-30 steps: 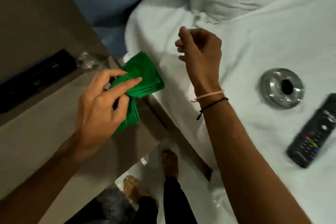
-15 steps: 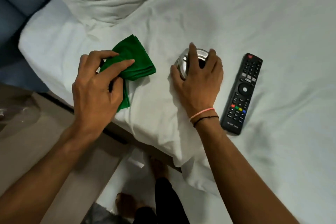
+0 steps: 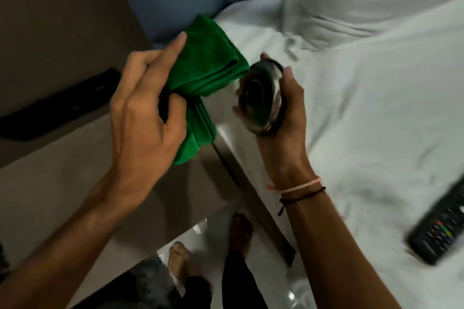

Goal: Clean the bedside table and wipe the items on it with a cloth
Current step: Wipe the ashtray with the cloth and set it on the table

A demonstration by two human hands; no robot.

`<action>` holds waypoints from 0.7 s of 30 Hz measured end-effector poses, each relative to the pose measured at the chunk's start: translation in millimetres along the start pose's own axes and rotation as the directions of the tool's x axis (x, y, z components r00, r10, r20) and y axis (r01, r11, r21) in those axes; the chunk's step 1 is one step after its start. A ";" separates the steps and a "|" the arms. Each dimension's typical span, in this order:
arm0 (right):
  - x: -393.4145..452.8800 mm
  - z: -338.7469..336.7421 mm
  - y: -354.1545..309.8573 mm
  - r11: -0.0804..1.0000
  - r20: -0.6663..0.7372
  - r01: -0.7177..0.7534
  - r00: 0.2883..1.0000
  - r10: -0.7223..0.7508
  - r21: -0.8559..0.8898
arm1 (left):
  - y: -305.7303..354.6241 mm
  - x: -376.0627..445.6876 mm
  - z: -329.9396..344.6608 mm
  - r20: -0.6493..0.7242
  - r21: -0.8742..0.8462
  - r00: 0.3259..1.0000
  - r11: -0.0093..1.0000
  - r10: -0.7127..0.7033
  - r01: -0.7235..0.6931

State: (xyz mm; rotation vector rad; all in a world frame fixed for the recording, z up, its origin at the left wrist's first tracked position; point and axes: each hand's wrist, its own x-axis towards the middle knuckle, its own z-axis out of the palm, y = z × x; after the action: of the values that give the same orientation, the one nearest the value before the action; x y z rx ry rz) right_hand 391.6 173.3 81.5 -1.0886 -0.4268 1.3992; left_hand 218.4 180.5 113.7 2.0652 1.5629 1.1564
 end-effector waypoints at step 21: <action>-100.4 186.8 261.5 0.627 0.326 -0.778 0.584 0.743 -0.037 | -154.9 -193.8 -172.4 0.020 0.073 0.865 0.863 -0.502 0.499</action>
State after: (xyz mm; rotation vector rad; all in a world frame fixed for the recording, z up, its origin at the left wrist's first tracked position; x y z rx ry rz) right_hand 74.0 99.8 -2.9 -0.9901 -0.0682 2.3729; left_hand -28.4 22.7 40.0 1.5508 1.9789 0.8705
